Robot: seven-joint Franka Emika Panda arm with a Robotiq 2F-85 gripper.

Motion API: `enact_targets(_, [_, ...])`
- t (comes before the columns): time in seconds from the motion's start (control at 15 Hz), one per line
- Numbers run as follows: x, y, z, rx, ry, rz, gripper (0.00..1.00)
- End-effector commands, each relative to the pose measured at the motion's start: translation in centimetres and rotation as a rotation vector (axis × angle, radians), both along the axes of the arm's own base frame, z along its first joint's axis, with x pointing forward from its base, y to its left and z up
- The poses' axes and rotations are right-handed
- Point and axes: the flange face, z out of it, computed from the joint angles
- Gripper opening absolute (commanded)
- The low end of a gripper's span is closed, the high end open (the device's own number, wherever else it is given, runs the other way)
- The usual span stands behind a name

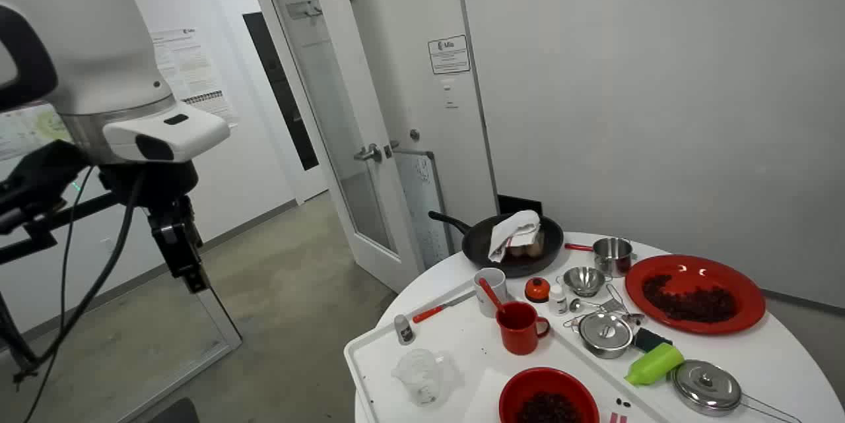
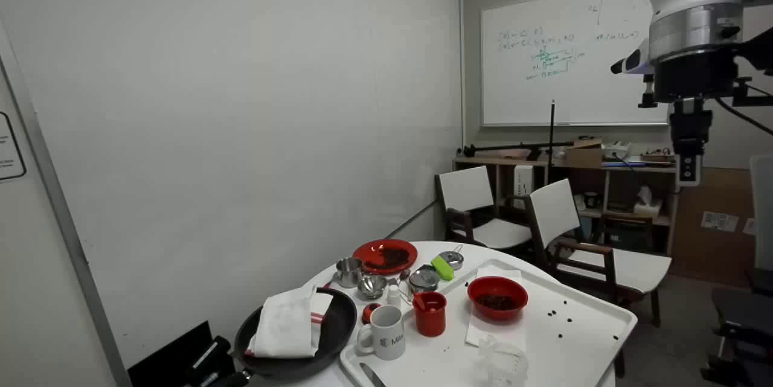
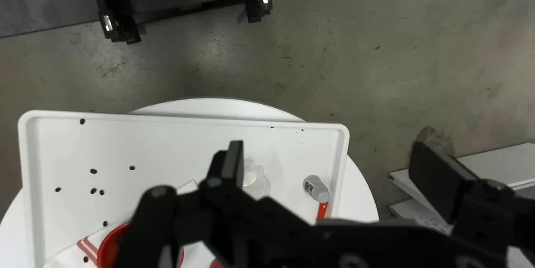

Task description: Move the spoon from the orange cup to the orange bowl

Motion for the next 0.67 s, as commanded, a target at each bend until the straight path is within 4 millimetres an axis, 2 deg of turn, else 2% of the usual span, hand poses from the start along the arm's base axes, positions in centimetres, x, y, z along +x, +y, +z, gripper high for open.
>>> enact_targets(0.0, [0.0,0.0,0.0,0.0,0.001,0.0,1.0])
enact_targets(0.4, [0.2,0.2,-0.3,-0.035,0.027,0.001,1.0])
enact_targets(0.53, [0.8,1.8,-0.9,-0.058,0.033,0.055,1.0])
enact_targets(0.6, [1.1,3.2,-0.7,-0.071,-0.03,0.106,1.0])
